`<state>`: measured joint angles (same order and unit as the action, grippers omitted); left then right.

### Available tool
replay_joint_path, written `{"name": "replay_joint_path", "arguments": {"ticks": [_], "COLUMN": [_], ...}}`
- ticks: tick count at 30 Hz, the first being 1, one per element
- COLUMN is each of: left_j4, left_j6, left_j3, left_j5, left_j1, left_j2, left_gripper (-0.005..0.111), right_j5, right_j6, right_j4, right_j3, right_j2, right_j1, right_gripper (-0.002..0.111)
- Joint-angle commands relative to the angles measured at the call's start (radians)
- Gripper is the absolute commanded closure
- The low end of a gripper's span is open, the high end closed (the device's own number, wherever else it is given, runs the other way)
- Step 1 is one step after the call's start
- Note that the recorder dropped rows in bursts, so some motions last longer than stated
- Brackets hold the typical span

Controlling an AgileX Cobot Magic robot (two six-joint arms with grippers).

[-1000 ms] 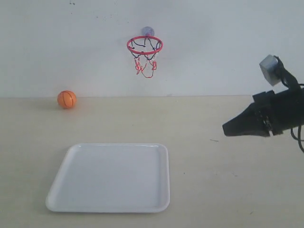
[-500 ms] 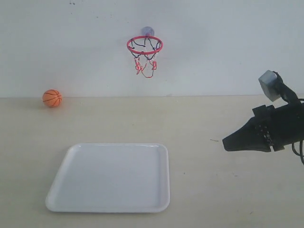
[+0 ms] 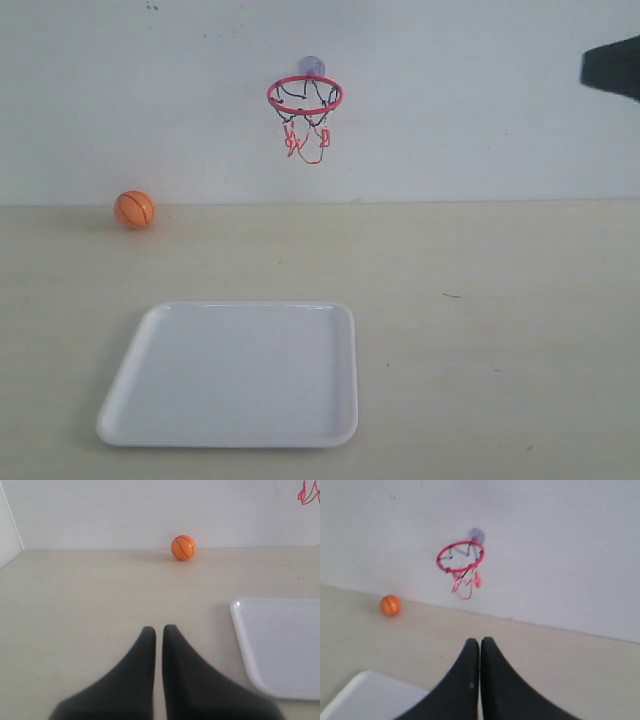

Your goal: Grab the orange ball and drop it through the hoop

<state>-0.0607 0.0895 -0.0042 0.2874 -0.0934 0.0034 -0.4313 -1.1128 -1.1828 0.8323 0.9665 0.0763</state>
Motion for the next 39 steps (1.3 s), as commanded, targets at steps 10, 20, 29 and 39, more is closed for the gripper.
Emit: {"name": "replay_joint_path", "arguments": {"ticks": [10, 20, 29, 39], "left_j4": [-0.007, -0.007, -0.007, -0.007], "left_j6": [0.004, 0.004, 0.004, 0.004], "left_j3": [0.004, 0.004, 0.004, 0.004], "left_j5": [0.001, 0.001, 0.001, 0.001], "left_j1": [-0.004, -0.004, -0.004, -0.004], "left_j2": [-0.003, -0.003, -0.003, -0.003], "left_gripper": [0.103, 0.103, 0.103, 0.103], "right_j5": [0.406, 0.404, 0.379, 0.194], "right_j6": [0.0, 0.008, 0.153, 1.204], "right_j4": [-0.001, -0.004, 0.076, 1.158], "right_j3": [-0.428, -0.552, -0.552, -0.552], "right_j2": [-0.504, -0.688, -0.7, -0.799], "right_j1": [0.001, 0.001, 0.001, 0.001], "right_gripper": [0.109, 0.109, 0.109, 0.109]}}
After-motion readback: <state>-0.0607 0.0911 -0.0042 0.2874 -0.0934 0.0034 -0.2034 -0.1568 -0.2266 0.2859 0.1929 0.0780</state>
